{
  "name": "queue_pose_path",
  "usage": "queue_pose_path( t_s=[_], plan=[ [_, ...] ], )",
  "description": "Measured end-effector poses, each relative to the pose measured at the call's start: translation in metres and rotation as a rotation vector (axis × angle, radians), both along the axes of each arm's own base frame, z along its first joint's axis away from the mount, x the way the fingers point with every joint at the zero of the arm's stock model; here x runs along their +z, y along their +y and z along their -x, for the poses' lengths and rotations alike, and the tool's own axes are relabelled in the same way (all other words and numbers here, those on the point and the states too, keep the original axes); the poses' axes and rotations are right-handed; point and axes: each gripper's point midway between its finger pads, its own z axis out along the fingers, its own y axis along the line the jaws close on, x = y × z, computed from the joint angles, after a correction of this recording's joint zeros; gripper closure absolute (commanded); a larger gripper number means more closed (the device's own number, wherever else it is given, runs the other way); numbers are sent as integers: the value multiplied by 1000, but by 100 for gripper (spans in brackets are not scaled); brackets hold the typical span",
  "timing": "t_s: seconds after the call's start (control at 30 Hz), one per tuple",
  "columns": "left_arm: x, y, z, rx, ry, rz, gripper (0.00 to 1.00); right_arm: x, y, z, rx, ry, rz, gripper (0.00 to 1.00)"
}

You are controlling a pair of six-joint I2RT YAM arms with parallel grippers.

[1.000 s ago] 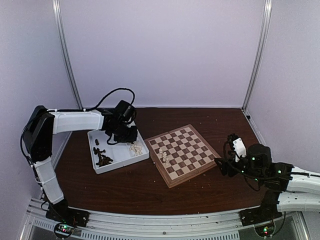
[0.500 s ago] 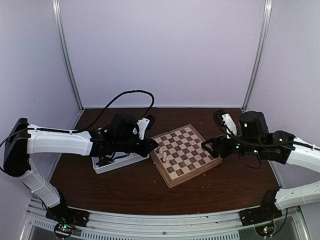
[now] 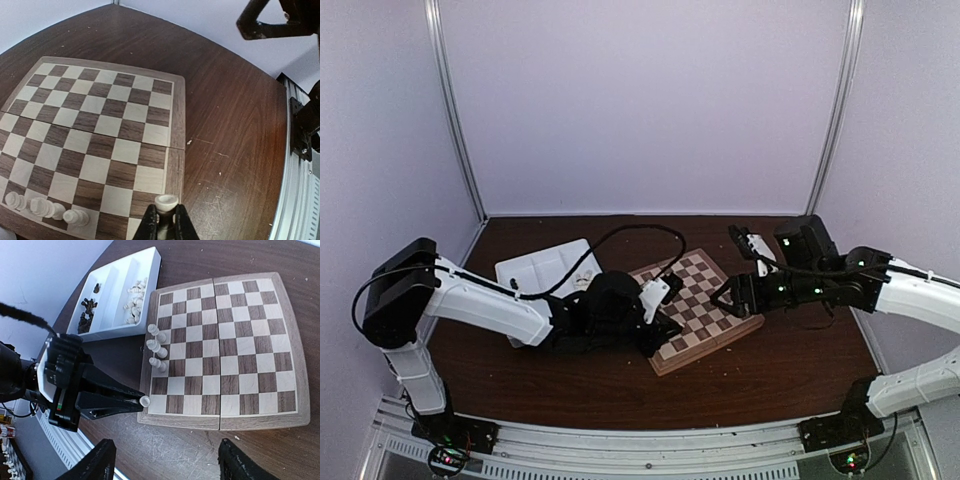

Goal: Set up the chess pieces on the board
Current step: Place the chess piece on the chessboard.

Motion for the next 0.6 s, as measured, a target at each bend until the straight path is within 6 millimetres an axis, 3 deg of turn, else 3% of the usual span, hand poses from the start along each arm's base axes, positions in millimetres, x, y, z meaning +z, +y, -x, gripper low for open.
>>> queue_pose_path(
  t_s=[0.27,0.6],
  plan=[
    [-5,-22,1,-59,-115,55,93,-48,8,1,5,188,-26,33],
    [-53,-26,6,-70,-192,-60,93,-97,21,1,20,313,-31,37]
  ],
)
